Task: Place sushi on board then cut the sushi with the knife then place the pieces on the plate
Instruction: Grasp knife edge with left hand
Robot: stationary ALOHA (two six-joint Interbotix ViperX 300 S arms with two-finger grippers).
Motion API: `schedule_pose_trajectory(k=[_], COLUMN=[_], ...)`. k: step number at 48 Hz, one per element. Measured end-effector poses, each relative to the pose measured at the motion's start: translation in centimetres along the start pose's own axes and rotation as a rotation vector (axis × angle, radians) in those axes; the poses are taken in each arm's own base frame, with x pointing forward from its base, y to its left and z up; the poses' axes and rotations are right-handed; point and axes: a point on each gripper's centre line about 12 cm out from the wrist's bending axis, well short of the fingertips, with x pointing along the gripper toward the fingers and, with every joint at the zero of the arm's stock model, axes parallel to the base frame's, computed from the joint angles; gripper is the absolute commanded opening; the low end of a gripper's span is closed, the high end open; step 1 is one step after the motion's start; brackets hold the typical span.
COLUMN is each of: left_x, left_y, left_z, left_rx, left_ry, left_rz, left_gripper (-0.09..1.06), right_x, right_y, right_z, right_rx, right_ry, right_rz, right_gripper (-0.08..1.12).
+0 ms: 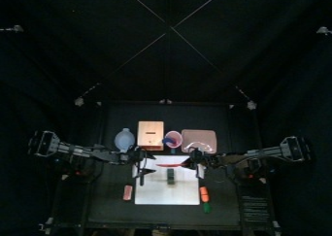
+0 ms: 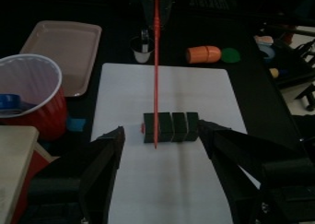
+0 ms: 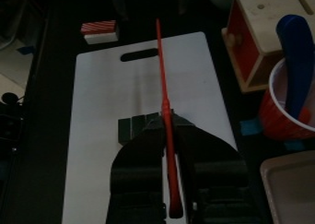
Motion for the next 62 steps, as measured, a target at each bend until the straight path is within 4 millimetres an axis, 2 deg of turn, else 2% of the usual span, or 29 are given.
schedule_pose_trajectory(k=[11,21,32,51,56,62], left_x=[2.2,3.4,4.2,4.3,4.3,4.3], left_y=[0.7,1.3,1.8,2.0,2.0,2.0], left_z=[-0.7,-0.9,-1.4,-1.2,-1.2,-1.2], left_rx=[-0.011,-0.019,-0.029,-0.025,-0.021,-0.012], left_ry=[0.059,0.113,0.168,0.168,0.168,0.168], left_rz=[0.023,0.037,0.05,0.053,0.053,0.051], left_gripper=[0.95,0.95,0.95,0.94,0.9,0.78], right_x=[0.6,0.7,0.7,0.7,0.7,0.7], right_y=[-0.1,-0.1,-0.2,-0.3,-0.3,-0.3], right_z=[-0.6,-0.6,-0.6,-1.0,-1.0,-1.0], right_rx=[0.0,0.001,-0.001,0.0,0.0,0.0], right_ry=[0.024,0.025,0.025,0.034,0.034,0.035], right_rz=[-0.001,-0.003,-0.006,-0.008,-0.008,-0.009], right_gripper=[0.23,0.23,0.23,0.23,0.23,0.23])
